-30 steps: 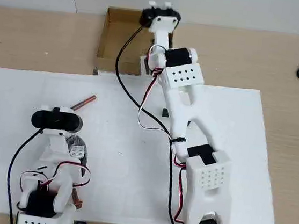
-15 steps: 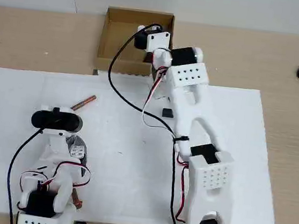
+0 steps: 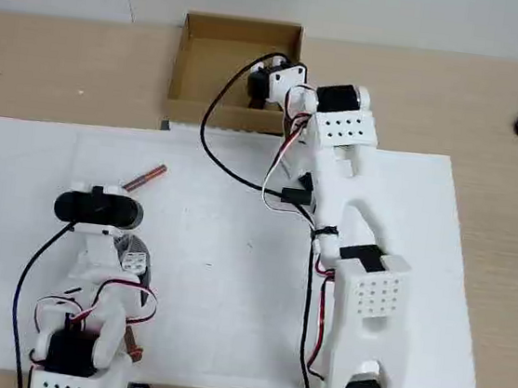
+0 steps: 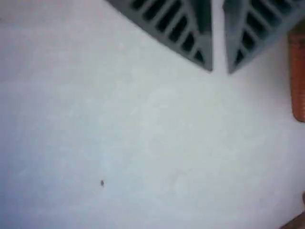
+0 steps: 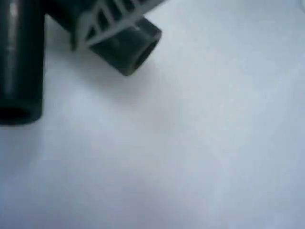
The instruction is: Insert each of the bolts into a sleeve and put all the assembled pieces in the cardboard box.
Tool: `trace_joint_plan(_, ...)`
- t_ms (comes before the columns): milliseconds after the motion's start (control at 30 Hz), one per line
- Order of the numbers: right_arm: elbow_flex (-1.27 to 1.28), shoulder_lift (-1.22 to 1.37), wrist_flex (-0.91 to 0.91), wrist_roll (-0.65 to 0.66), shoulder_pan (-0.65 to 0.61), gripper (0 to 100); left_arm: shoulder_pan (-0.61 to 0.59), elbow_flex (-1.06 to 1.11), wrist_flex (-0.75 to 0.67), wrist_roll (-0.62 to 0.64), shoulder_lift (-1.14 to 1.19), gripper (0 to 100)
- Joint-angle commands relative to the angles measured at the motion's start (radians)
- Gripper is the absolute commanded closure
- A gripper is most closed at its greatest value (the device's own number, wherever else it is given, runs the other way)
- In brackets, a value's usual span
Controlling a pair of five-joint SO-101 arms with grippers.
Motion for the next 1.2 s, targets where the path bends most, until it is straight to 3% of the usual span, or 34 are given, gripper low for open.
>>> trace_joint_plan(0, -0.043, 0.002, -0.016, 0.014, 0.010, 82.6, -0.002, -0.002, -0.021, 0.003, -0.009, 99)
trace_joint_plan(567, -0.043, 0.153, -0.116, 0.068, 0.013, 82.9, -0.002, -0.002, -0.021, 0.003, -0.009, 99)
trace_joint_plan(867, -0.043, 0.194, -0.114, 0.061, 0.030, 98.8, -0.002, -0.002, -0.021, 0.003, -0.009, 99)
trace_joint_plan(1167, -0.170, 0.008, 0.013, 0.012, 0.038, 99.5, -0.002, -0.002, -0.021, 0.003, -0.009, 99)
